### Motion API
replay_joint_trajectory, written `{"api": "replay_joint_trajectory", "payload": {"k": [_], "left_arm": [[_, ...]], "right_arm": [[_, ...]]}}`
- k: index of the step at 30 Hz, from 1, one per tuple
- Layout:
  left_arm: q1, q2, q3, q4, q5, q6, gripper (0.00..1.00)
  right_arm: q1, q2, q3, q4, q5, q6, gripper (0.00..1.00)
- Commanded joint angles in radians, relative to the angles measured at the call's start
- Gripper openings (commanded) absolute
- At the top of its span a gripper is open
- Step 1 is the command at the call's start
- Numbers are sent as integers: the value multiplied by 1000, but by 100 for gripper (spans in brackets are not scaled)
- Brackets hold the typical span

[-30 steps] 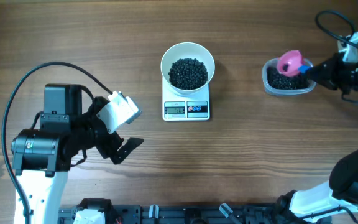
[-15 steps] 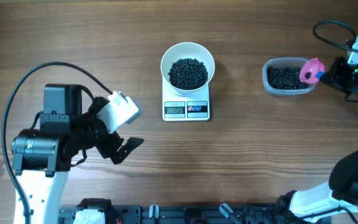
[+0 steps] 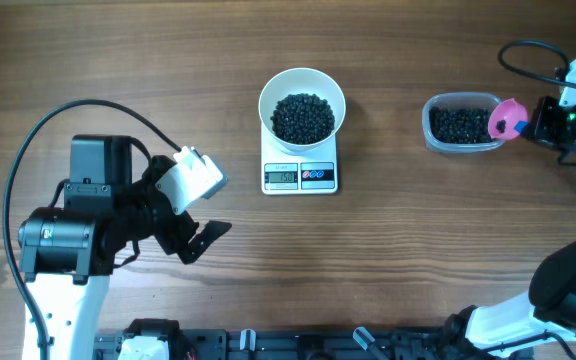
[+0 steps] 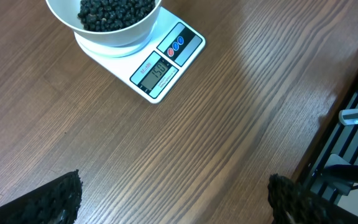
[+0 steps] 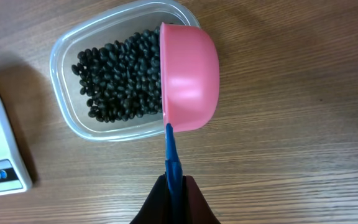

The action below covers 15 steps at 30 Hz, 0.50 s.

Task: Scoop item into bowl and weigh 150g on scale

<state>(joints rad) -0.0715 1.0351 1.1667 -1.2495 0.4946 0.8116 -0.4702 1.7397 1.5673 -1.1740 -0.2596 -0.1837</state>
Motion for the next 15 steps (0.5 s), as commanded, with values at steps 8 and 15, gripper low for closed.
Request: {"api": "replay_joint_trajectory", "payload": {"k": [8, 15], "left_arm": [[-4, -2, 18, 3, 1, 23, 100], [-4, -2, 18, 3, 1, 23, 100]], "right_arm": [[2, -23, 5, 6, 79, -64, 4], [8, -23, 5, 6, 67, -108, 4]]}}
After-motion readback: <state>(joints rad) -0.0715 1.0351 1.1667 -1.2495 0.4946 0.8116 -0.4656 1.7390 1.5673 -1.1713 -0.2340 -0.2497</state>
